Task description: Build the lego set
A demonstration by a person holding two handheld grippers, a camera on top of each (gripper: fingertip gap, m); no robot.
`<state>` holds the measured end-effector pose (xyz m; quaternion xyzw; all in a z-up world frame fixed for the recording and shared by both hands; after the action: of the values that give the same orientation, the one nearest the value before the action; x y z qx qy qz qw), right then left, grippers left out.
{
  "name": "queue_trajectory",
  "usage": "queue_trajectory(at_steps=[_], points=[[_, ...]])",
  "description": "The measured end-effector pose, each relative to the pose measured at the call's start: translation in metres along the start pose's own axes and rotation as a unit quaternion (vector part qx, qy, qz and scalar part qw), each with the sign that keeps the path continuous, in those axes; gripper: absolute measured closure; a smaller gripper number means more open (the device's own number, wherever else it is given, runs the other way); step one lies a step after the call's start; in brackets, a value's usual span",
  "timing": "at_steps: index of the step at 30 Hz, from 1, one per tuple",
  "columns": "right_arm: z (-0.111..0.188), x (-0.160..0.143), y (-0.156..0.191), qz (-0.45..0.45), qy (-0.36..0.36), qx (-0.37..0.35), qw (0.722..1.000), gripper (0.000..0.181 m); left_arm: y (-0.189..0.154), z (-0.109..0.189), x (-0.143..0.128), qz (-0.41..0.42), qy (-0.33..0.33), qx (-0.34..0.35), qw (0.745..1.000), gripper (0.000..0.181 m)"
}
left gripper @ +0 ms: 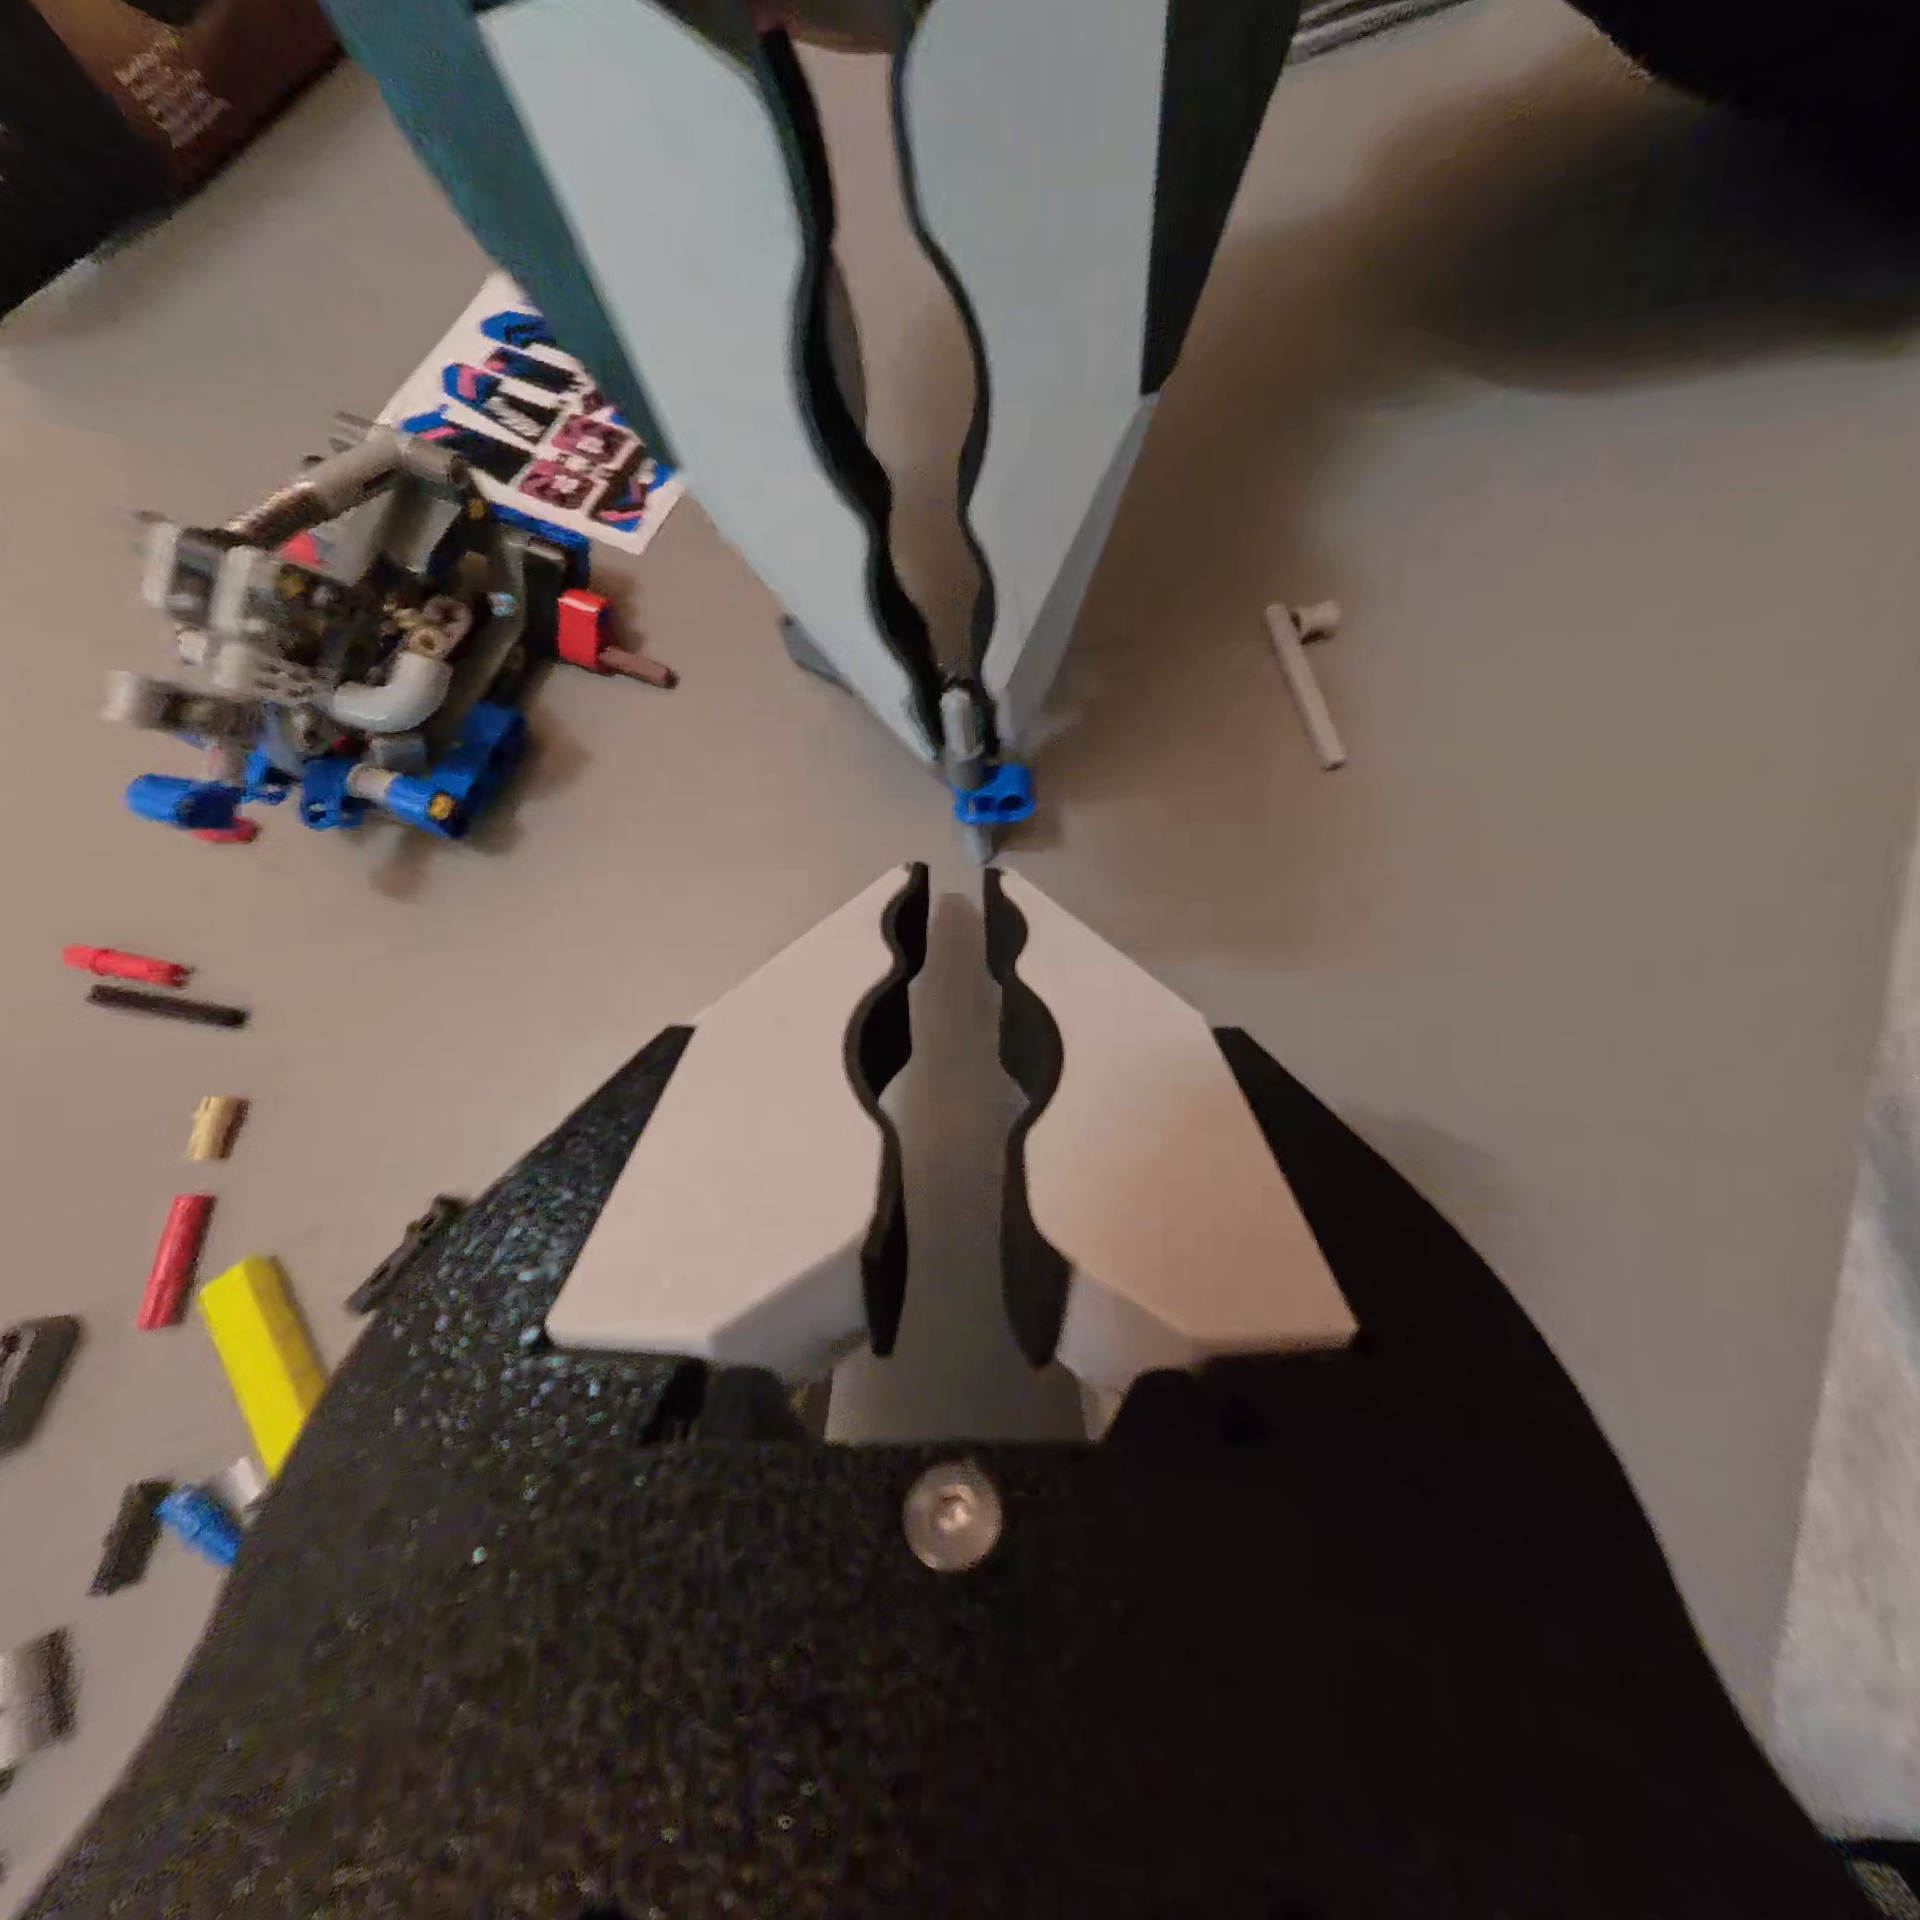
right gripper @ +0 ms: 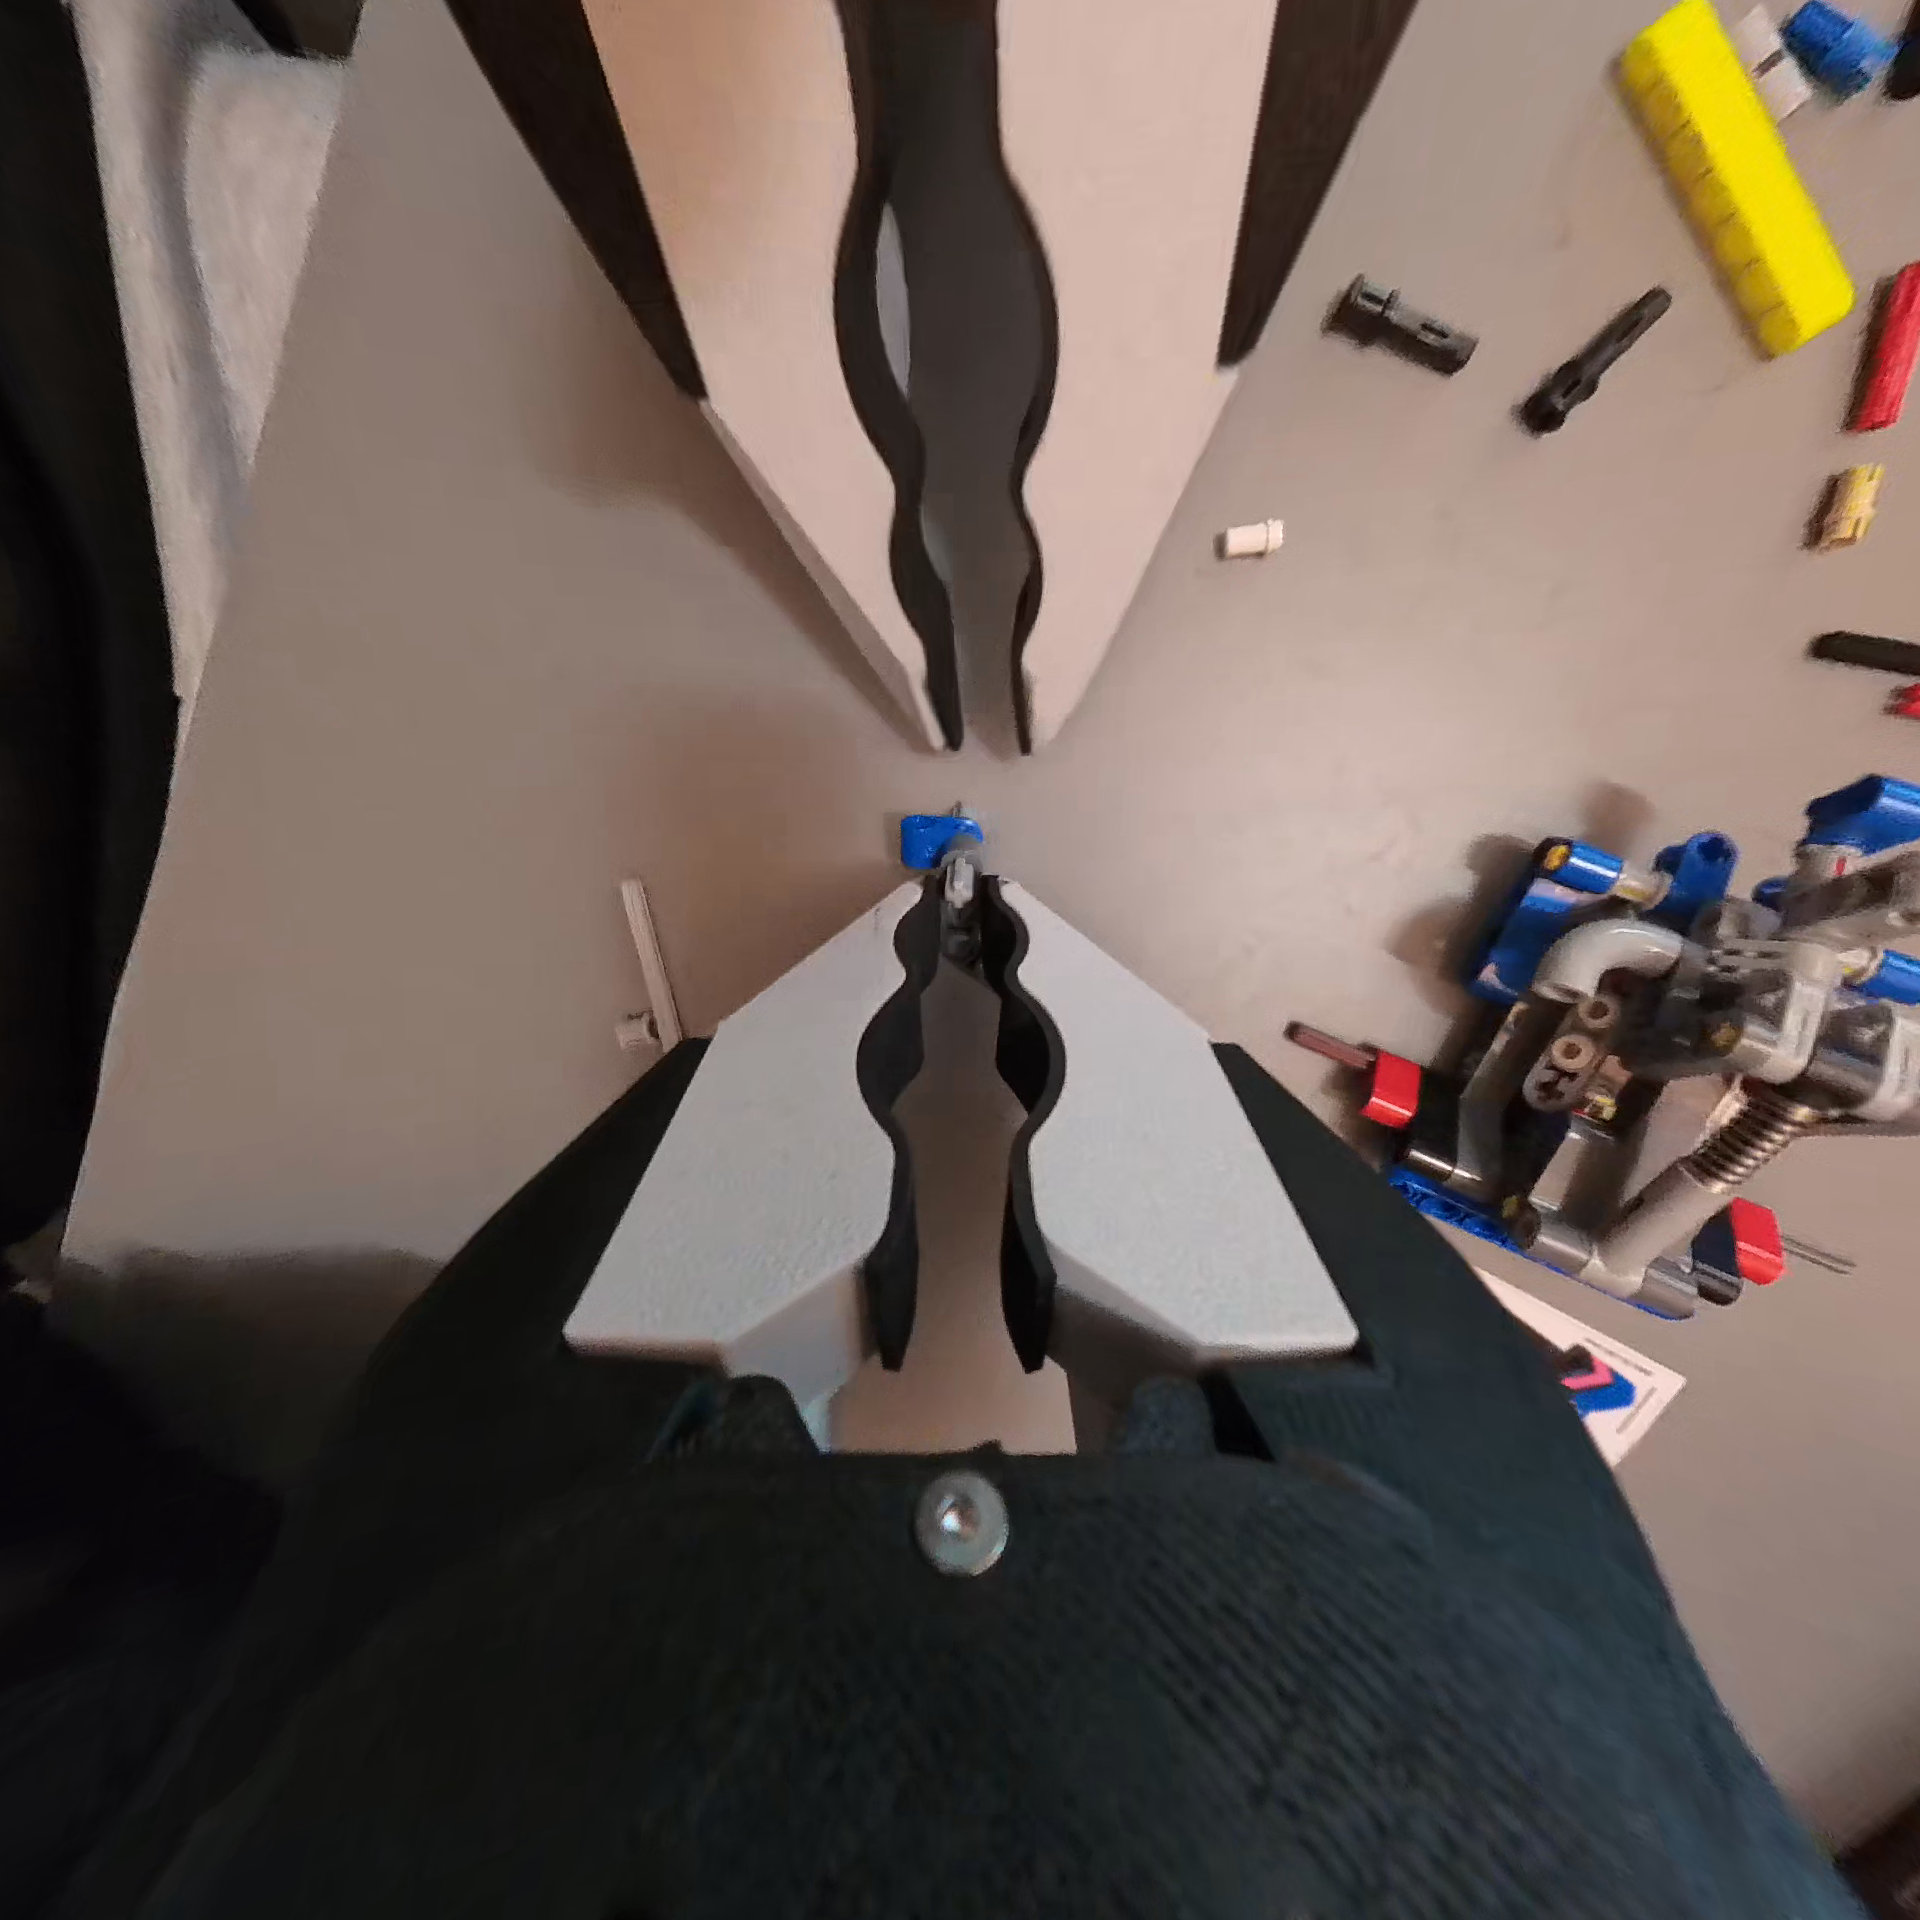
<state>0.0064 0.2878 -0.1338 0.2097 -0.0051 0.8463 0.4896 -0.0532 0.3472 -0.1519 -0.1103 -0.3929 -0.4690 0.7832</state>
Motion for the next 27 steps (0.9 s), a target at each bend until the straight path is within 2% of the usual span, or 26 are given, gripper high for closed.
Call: queue_trajectory(at_steps=[3,5,8,11,19,22,25,27], points=[[-0.001,0.008,0.001,0.005,-0.012,-0.002,1.0,0.176,-0.003,-0.01,-0.001,0.013,0.0,-0.012,1.0,0.176],[-0.003,0.007,0.001,0.011,0.0,-0.011,1.0,0.176,-0.001,-0.01,-0.003,0.017,0.003,-0.001,1.0,0.18],[-0.003,0.01,0.0,0.041,-0.02,-0.038,0.998,0.176,0.002,-0.009,-0.005,0.031,0.006,0.01,0.999,0.179],[-0.004,0.009,-0.002,0.047,-0.054,-0.049,0.996,0.176,0.004,-0.008,-0.007,0.046,0.005,0.009,0.999,0.18],[0.007,0.009,0.0,0.027,-0.175,0.003,0.984,0.178,0.003,-0.008,-0.006,0.043,0.0,-0.008,0.999,0.179],[0.004,0.007,0.0,0.034,-0.157,0.002,0.987,0.181,0.003,-0.008,-0.006,0.046,-0.001,-0.012,0.999,0.18],[0.007,0.005,-0.001,0.035,-0.145,-0.019,0.989,0.165,0.003,-0.008,-0.007,0.046,-0.002,-0.015,0.999,0.179],[0.007,0.001,-0.002,0.036,-0.134,-0.026,0.99,0.166,0.003,-0.008,-0.007,0.047,-0.002,-0.016,0.999,0.179]])
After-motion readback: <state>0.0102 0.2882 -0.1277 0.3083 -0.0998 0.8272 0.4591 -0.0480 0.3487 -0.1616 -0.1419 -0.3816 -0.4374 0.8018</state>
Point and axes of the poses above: each gripper's, where its closed fingertips meet, z back along the fingers, x out of its top, y = z × x across the jaws, the point moved 6 cm from there along z, back along the fingers, and after that the axes turned 12 degrees about -z, right-handed, at the moved point
